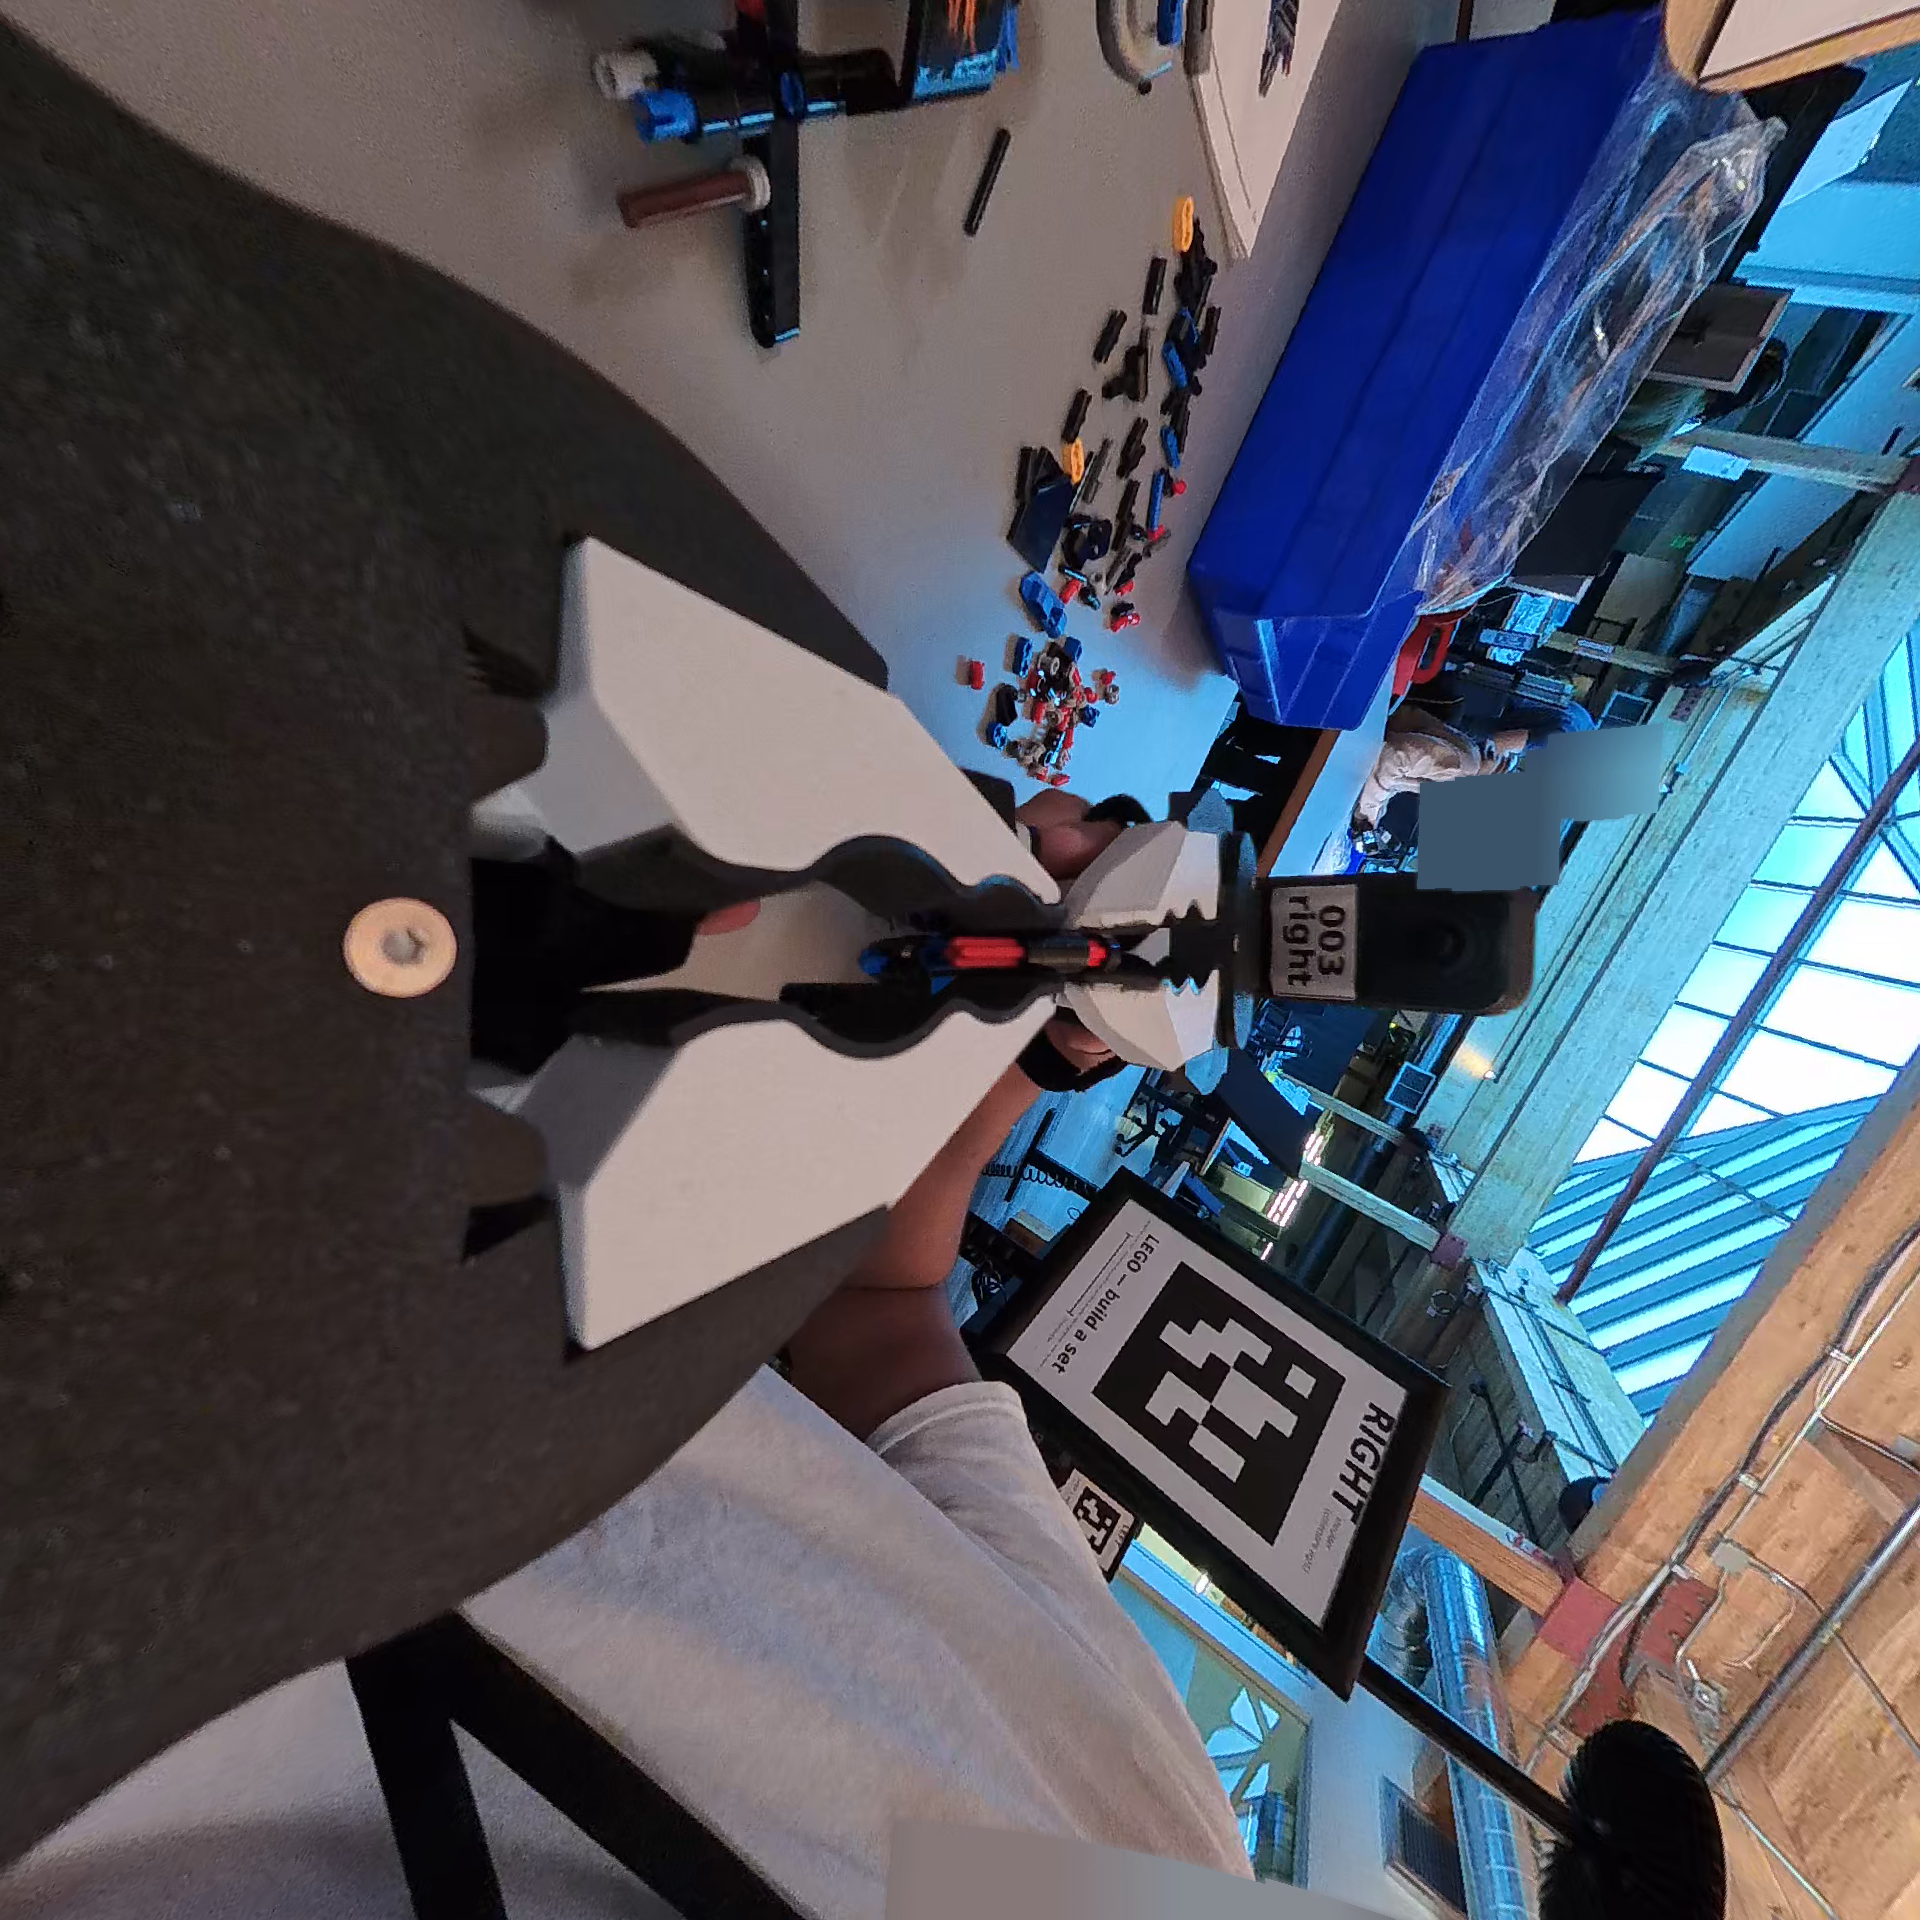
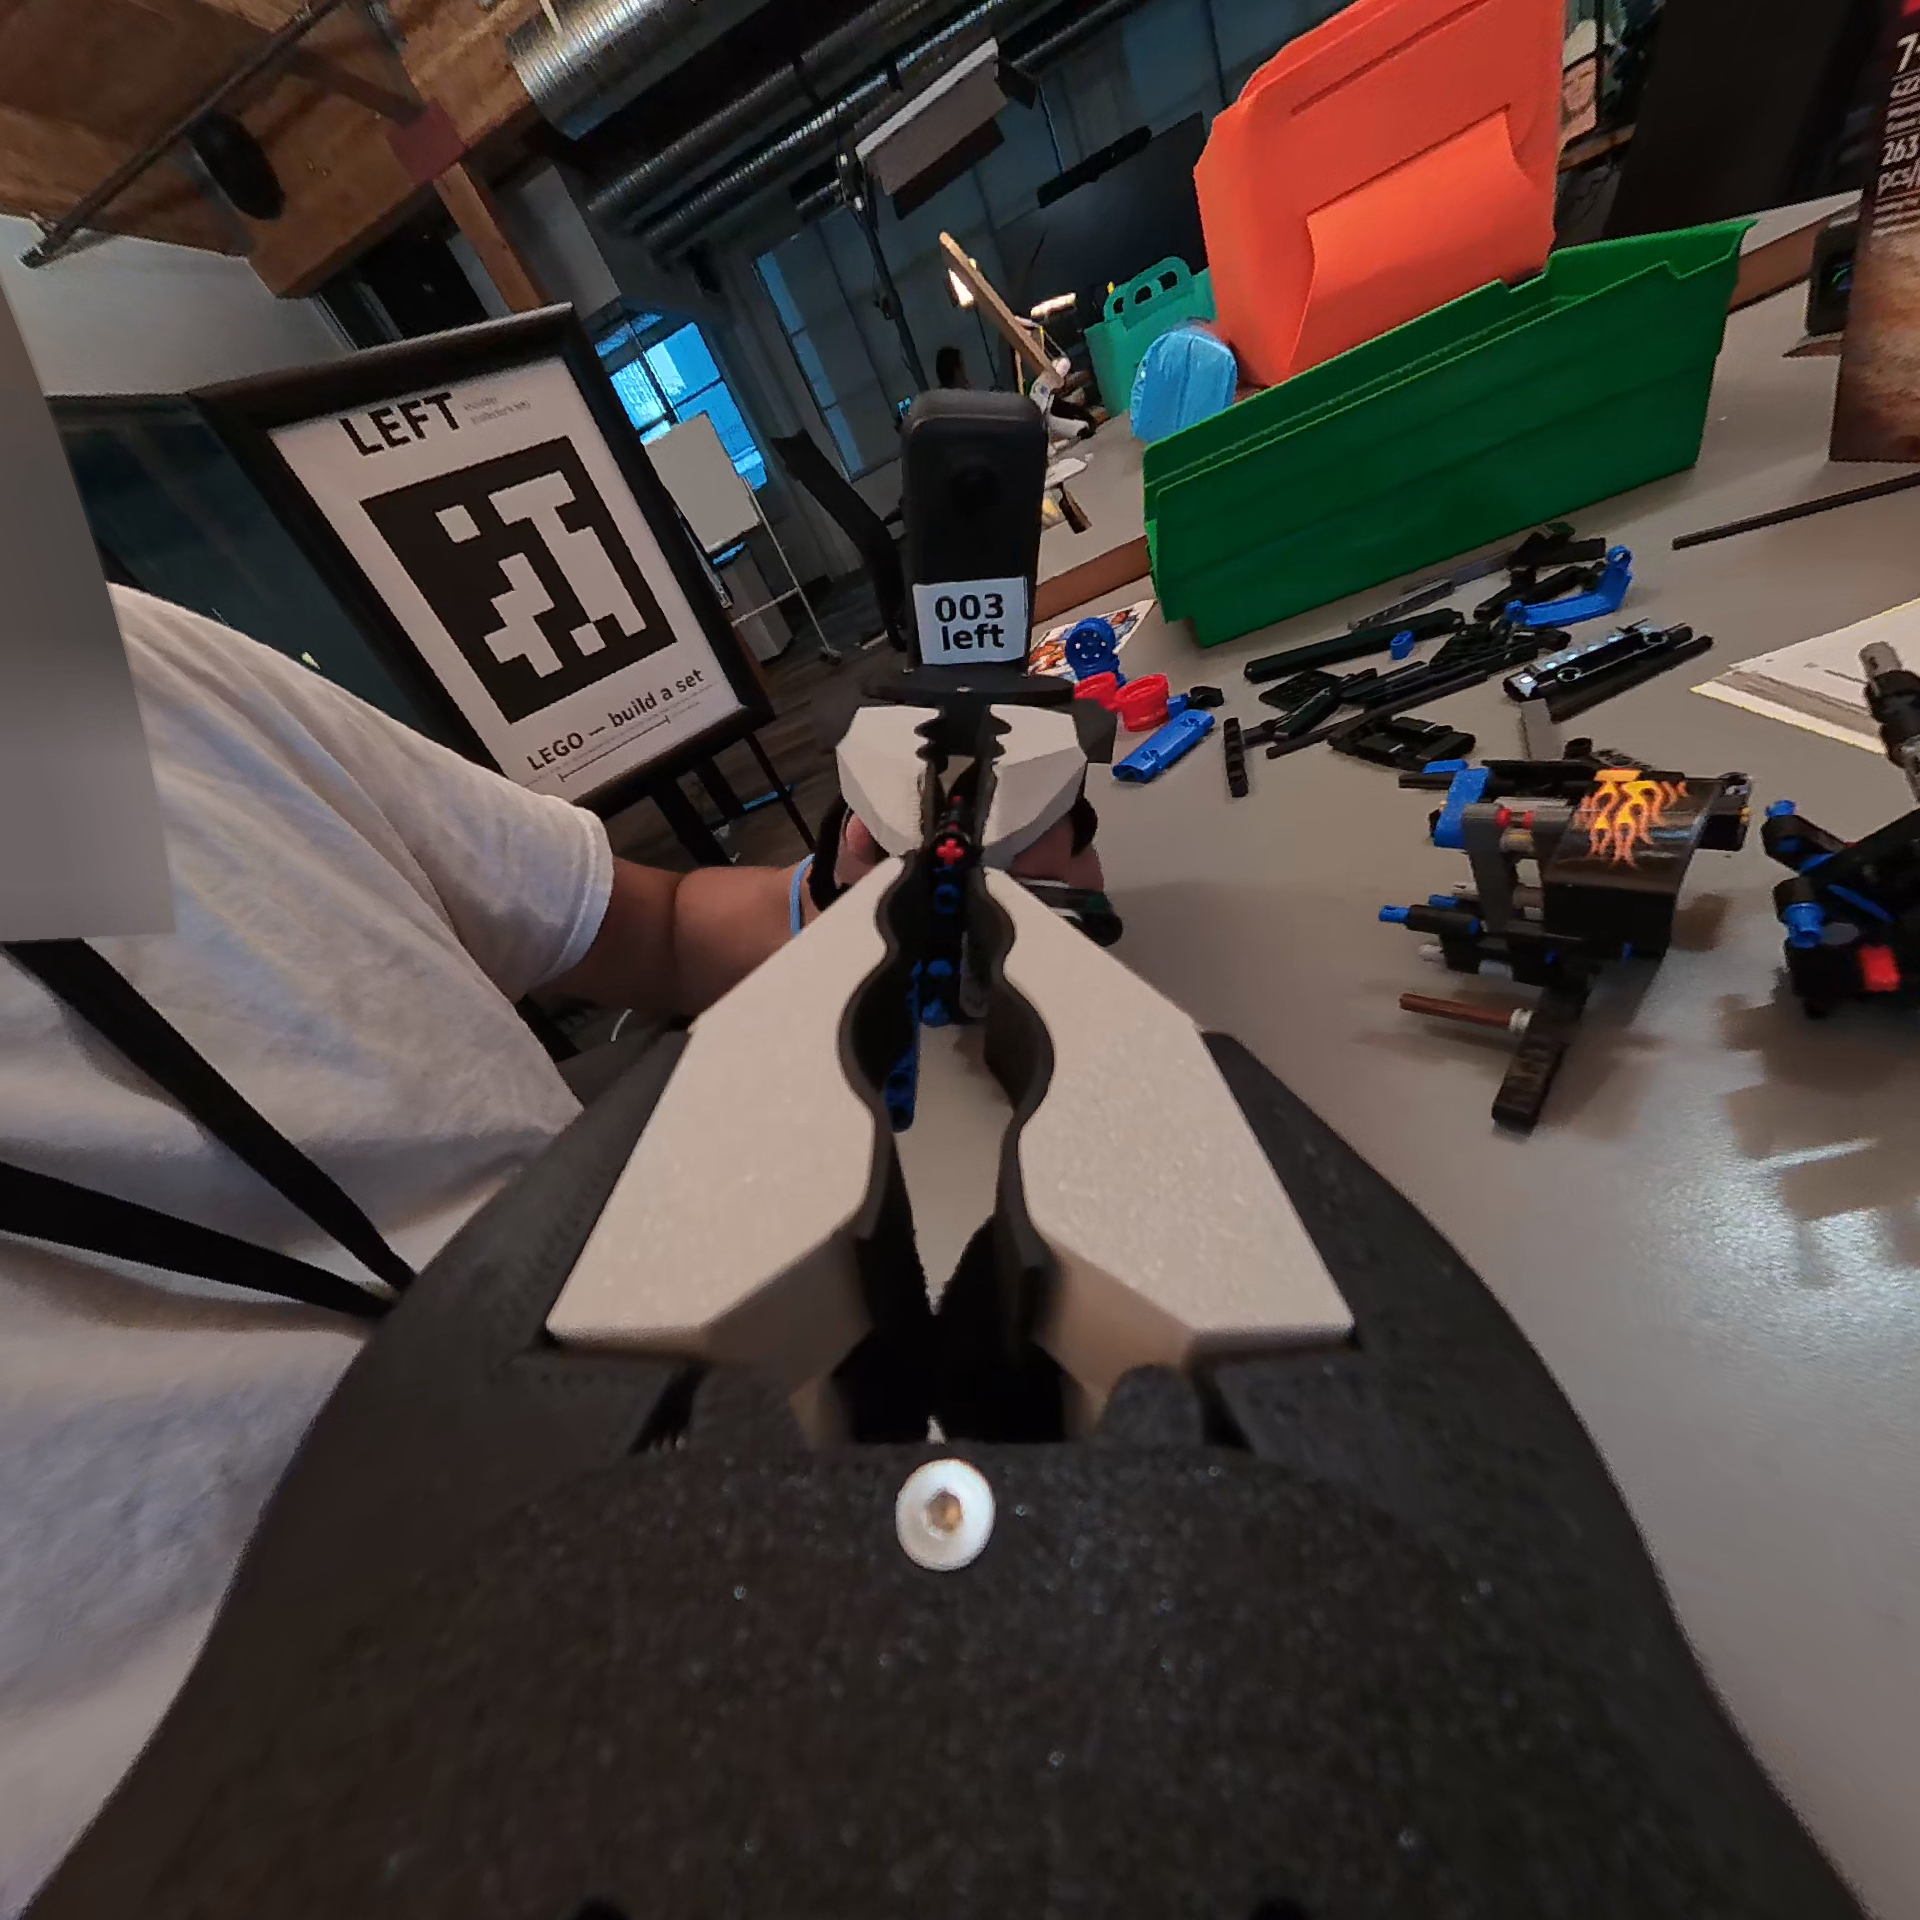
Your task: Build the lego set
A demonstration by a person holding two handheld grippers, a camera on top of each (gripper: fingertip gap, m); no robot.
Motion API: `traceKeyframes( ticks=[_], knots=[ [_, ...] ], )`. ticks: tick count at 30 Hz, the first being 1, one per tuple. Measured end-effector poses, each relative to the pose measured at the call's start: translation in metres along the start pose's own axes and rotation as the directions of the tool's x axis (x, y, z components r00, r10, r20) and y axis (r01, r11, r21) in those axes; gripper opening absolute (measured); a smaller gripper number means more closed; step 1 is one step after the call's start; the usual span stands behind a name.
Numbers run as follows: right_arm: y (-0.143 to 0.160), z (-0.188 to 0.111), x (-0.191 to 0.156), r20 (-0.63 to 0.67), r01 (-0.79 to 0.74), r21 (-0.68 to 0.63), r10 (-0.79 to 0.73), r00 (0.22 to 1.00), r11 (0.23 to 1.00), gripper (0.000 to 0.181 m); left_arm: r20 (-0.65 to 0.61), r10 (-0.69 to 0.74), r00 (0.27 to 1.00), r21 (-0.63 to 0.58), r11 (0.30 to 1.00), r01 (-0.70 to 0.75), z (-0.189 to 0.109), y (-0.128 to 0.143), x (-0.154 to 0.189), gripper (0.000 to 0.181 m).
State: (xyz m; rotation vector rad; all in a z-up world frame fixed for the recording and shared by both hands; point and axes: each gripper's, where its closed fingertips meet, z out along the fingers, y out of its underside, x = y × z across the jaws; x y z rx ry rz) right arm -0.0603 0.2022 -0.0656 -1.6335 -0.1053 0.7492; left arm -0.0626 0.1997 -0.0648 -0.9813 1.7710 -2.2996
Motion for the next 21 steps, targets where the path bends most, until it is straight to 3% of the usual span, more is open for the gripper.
traceKeyframes(
  ticks=[21],
  knots=[
    [0.0041, 0.0043, 0.0032, -0.047, 0.052, -0.044, -0.054, 0.997, 0.998, 0.005, 0.016, -0.001, 1.000, -0.017, 1.000, 0.001, 0.0027, 0.0019, -0.0028, 0.005]
  ],
)
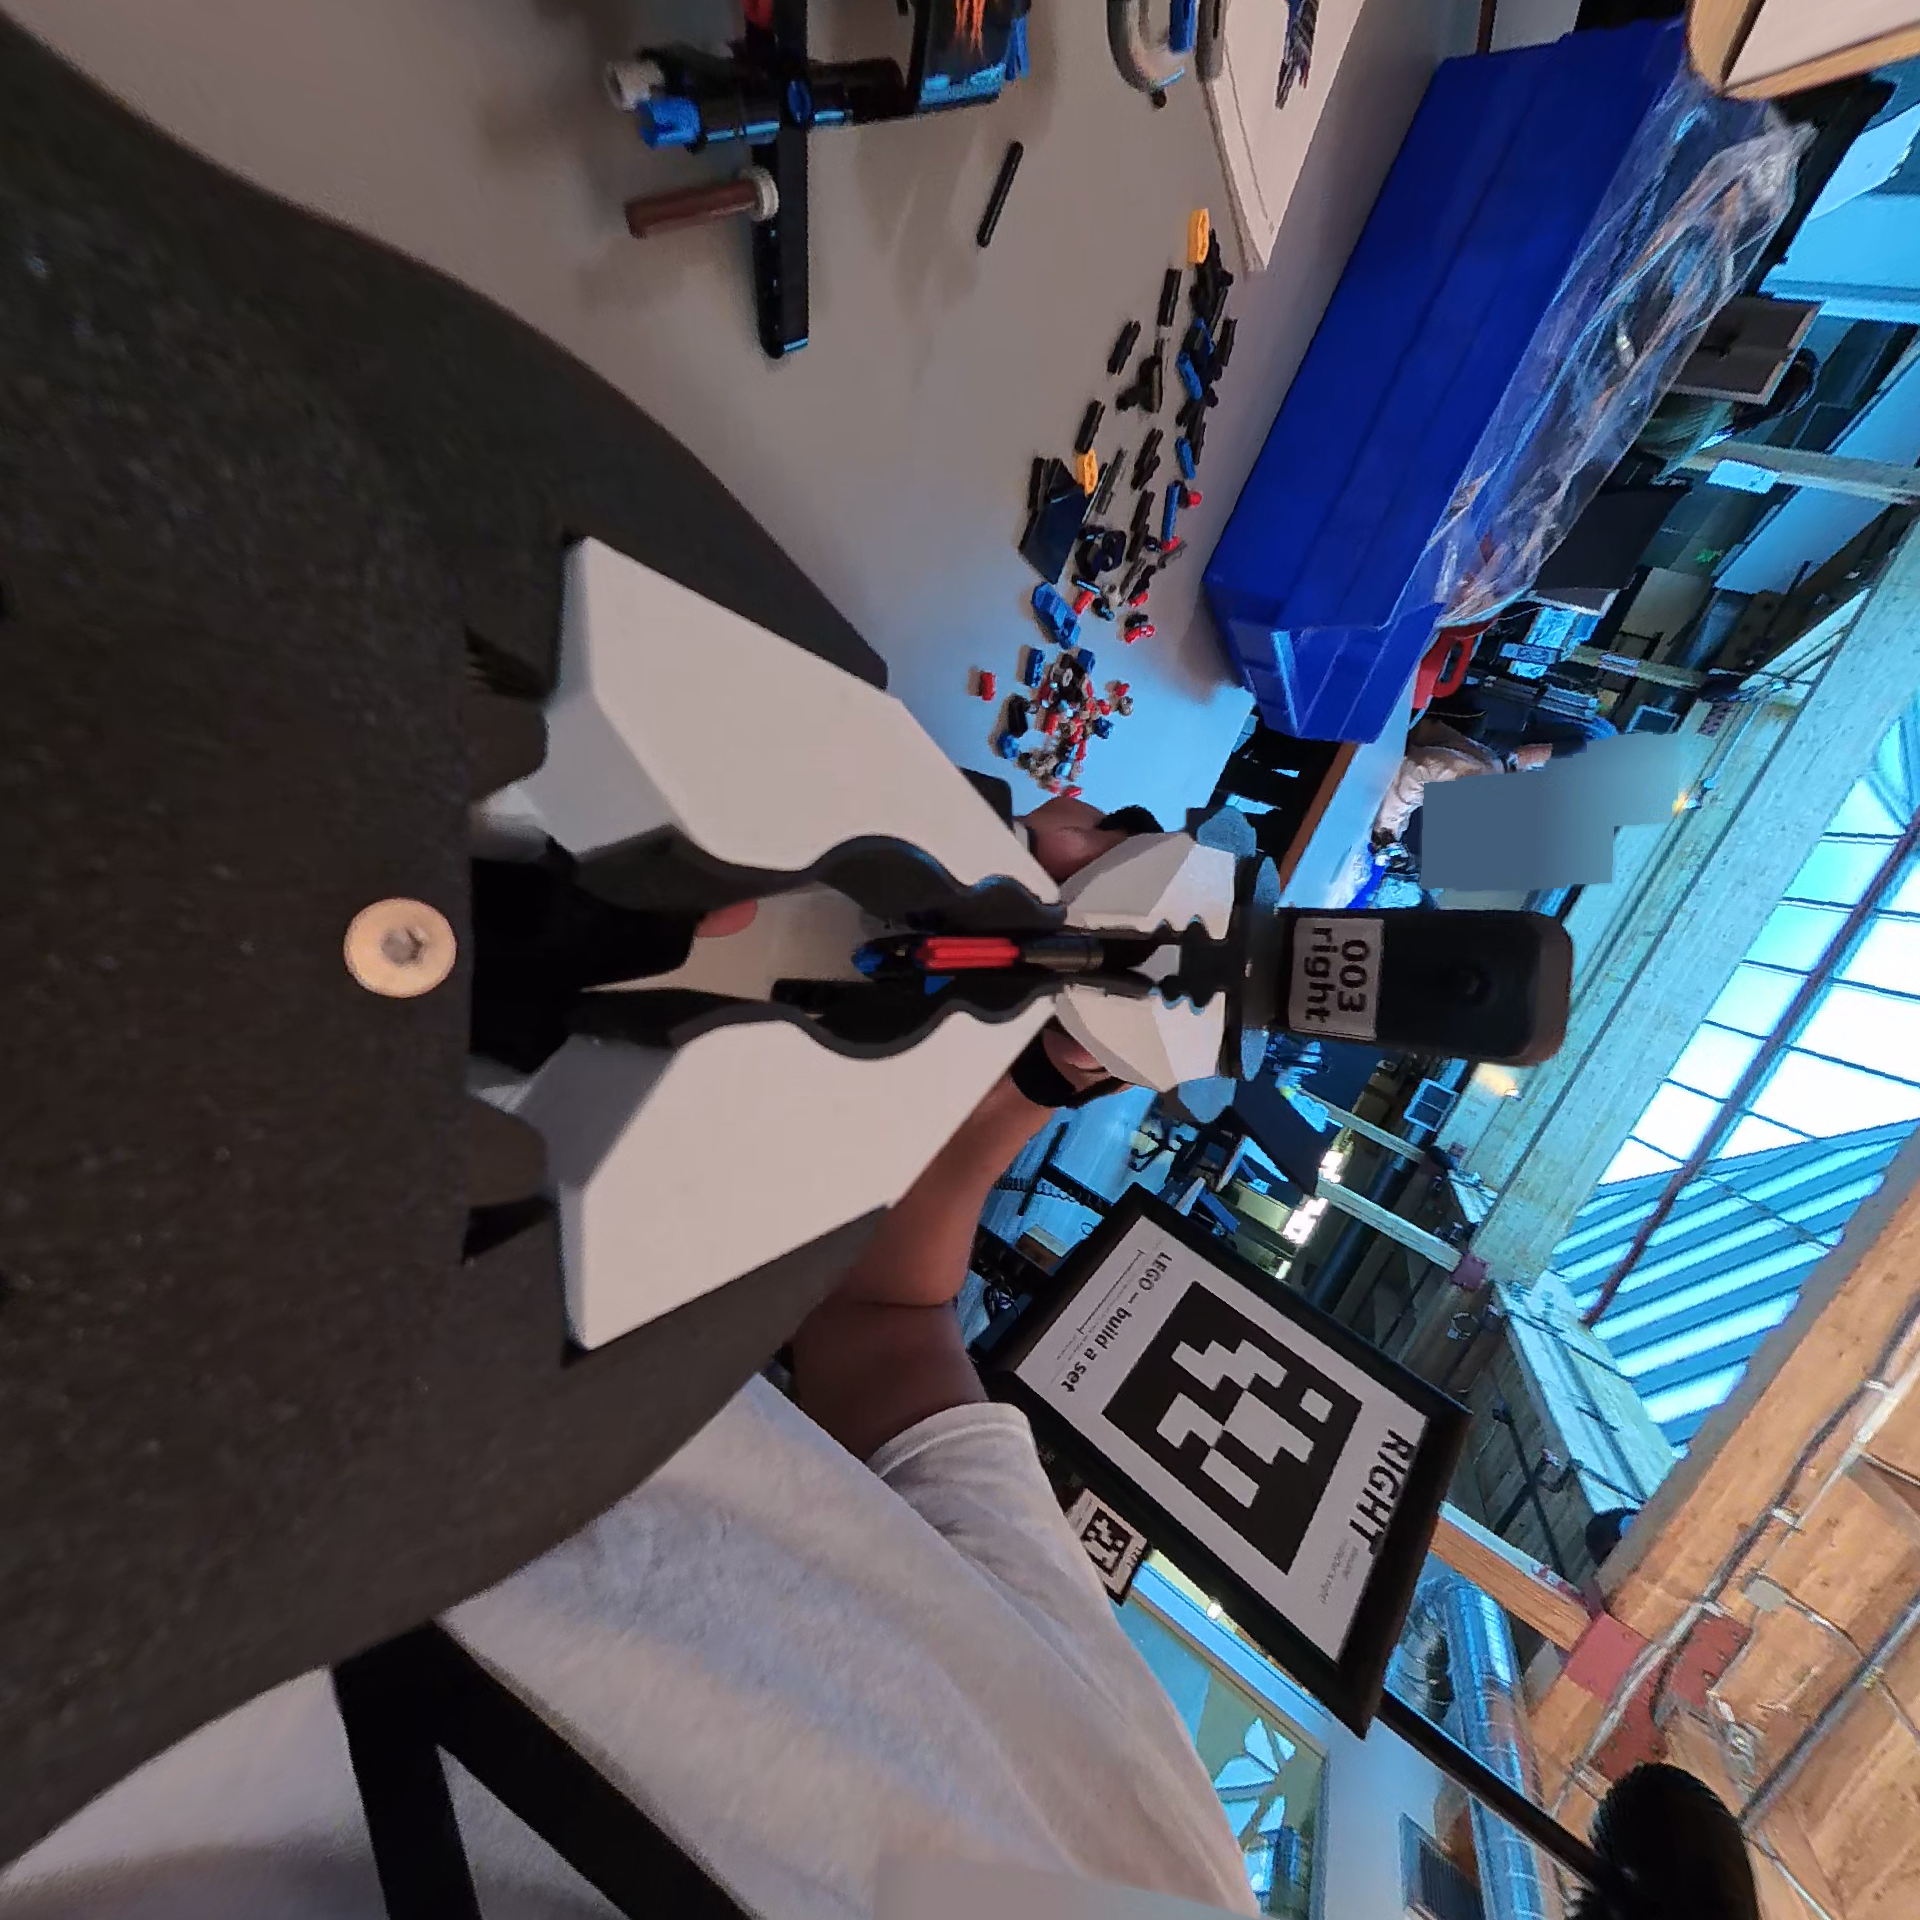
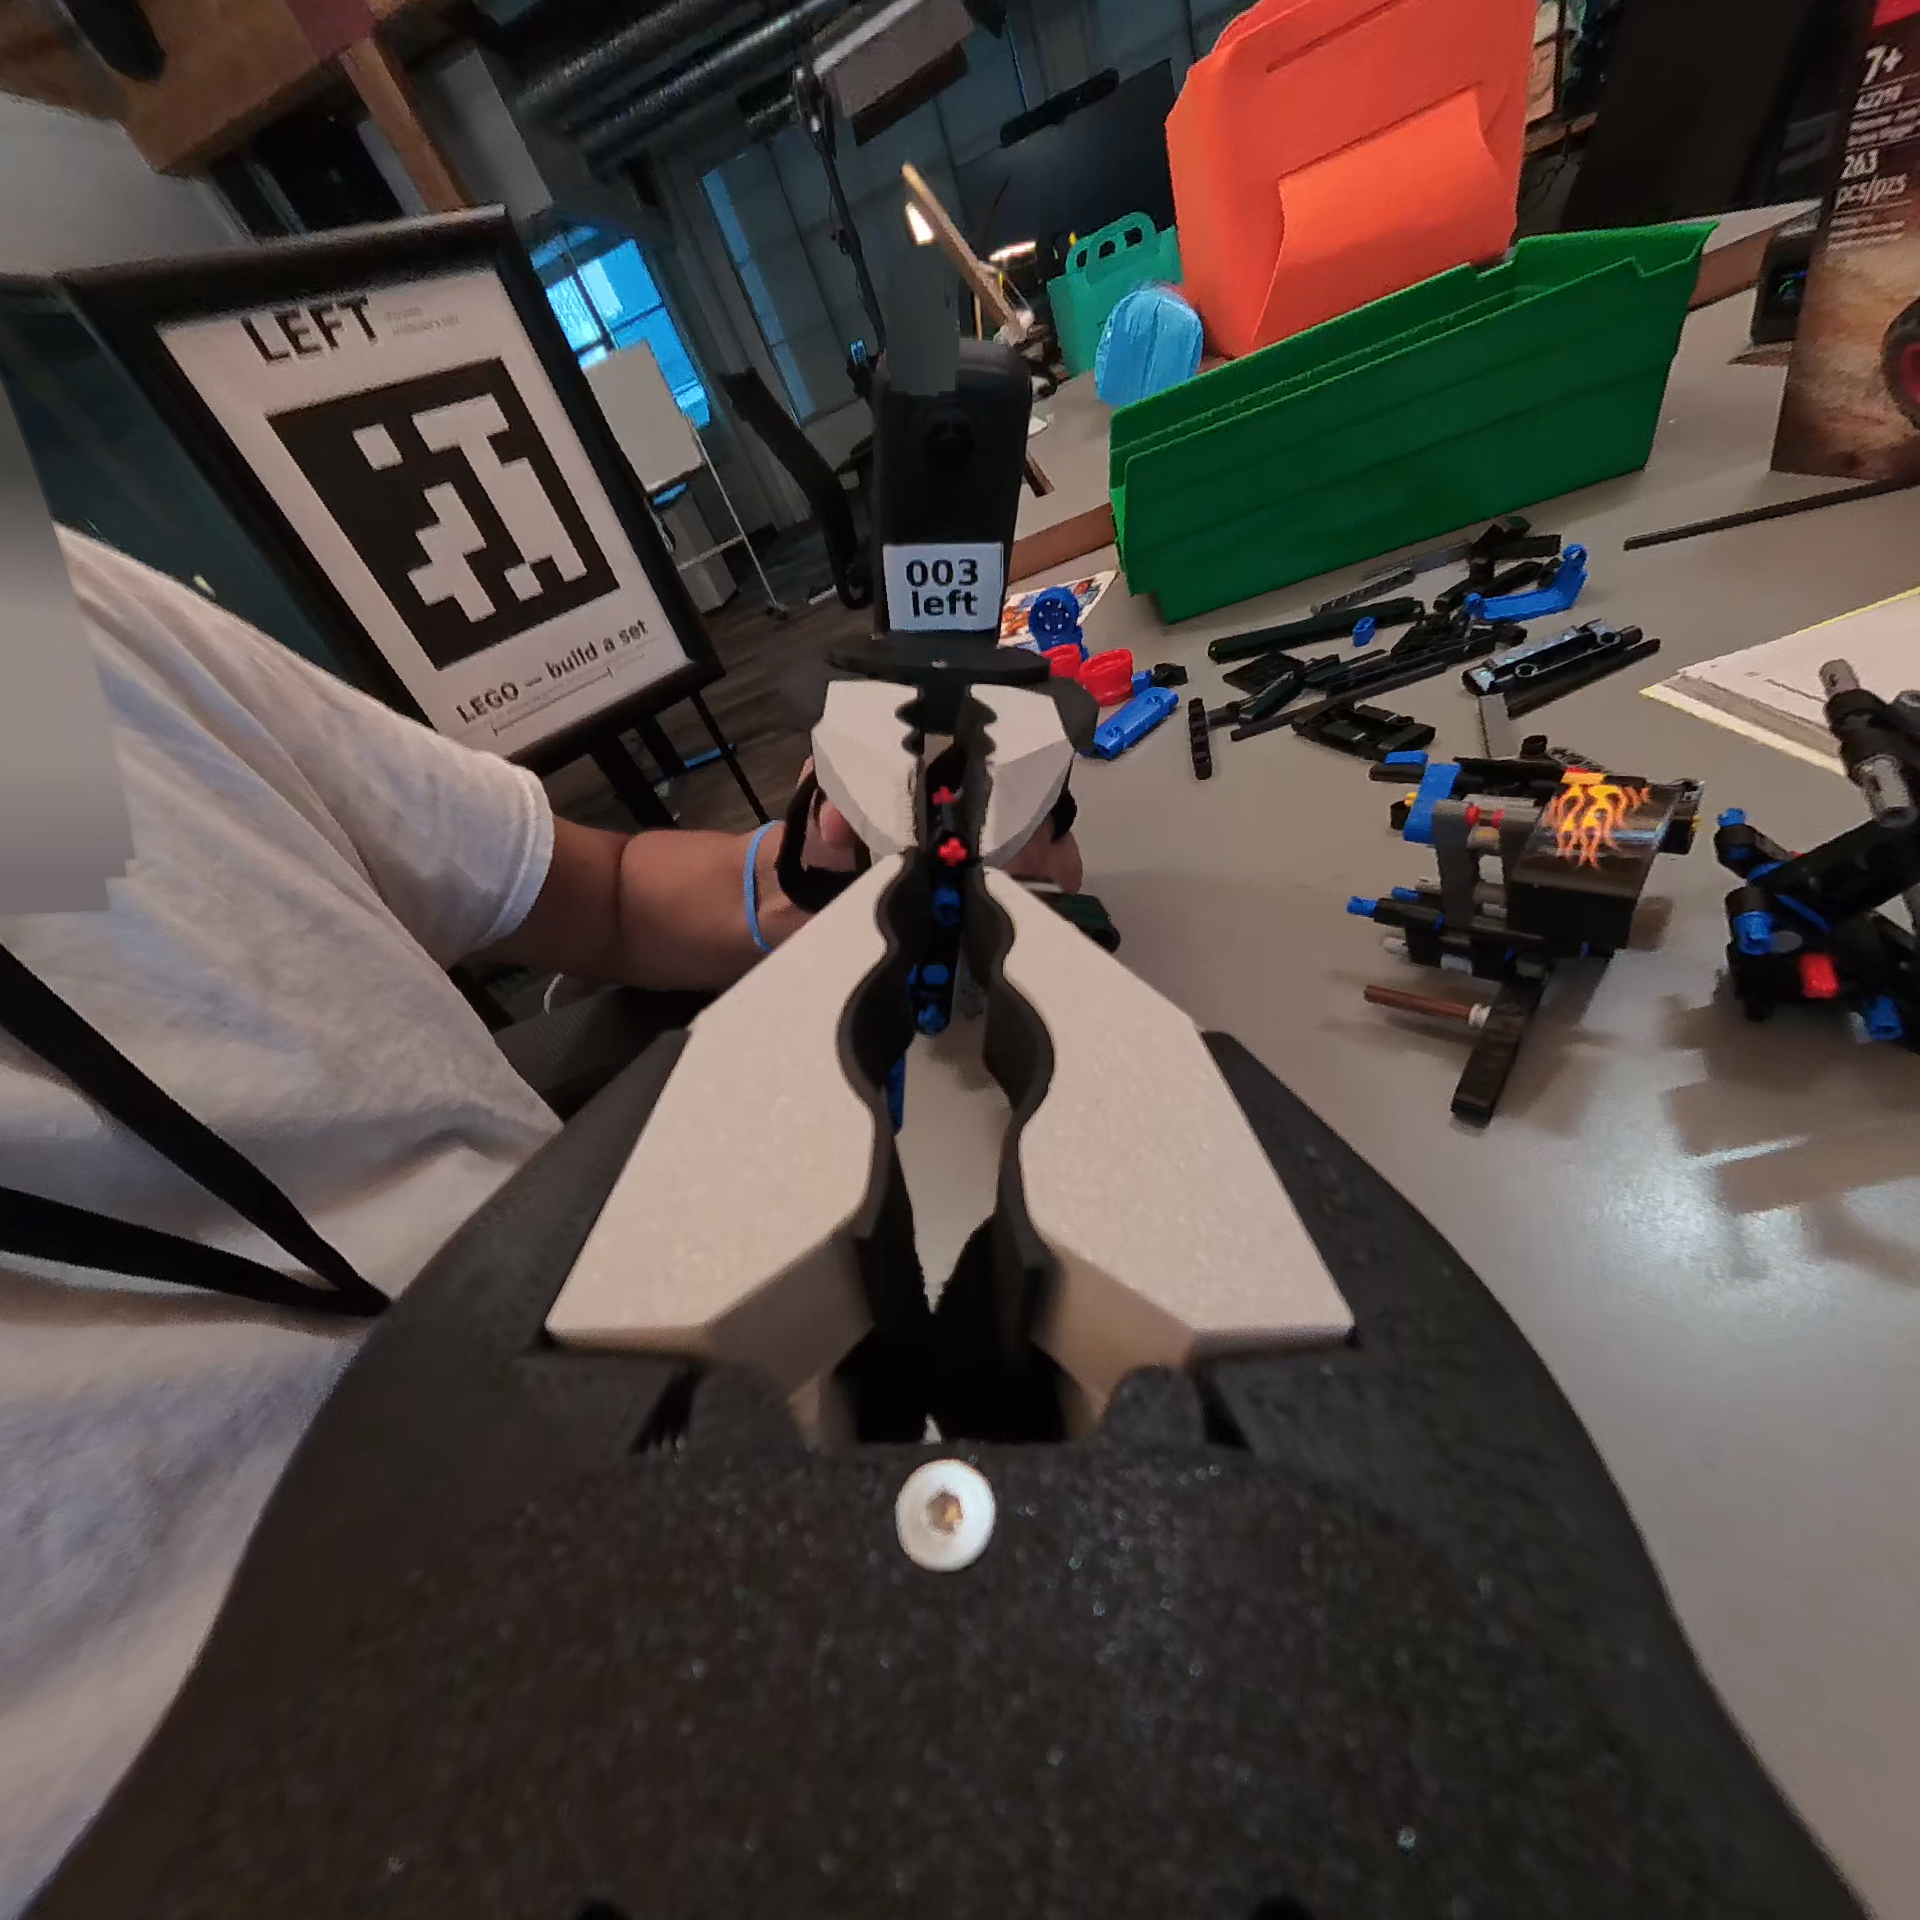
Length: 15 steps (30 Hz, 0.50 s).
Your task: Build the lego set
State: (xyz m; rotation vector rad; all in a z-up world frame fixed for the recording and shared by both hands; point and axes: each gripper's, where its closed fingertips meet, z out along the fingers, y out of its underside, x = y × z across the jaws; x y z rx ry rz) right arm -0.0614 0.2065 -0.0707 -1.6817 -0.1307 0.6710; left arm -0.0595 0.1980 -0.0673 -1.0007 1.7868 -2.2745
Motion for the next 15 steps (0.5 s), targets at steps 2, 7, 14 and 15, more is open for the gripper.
traceKeyframes(
  ticks=[2, 7, 14, 15],
  knots=[
    [-0.005, -0.001, 0.000, 0.006, -0.007, 0.015, 0.007, 1.000, 1.000, 0.005, 0.001, 0.004, 1.000, 0.005, 1.000, -0.004, 0.001, -0.002, 0.000, 0.005],
    [-0.020, -0.012, 0.002, -0.017, -0.014, 0.099, 0.016, 1.000, 0.995, 0.010, 0.031, 0.004, 1.000, 0.039, 0.999, -0.005, -0.007, -0.009, -0.007, 0.004],
    [0.015, -0.002, 0.001, -0.009, -0.030, -0.111, 0.029, 1.000, 0.993, 0.014, 0.024, -0.001, 1.000, 0.060, 0.998, 0.000, -0.008, -0.012, -0.005, 0.004],
    [0.016, 0.000, 0.001, -0.011, -0.031, -0.116, 0.030, 0.999, 0.993, 0.011, 0.023, -0.007, 1.000, 0.064, 0.998, 0.006, -0.008, -0.013, -0.005, 0.005]
  ],
)
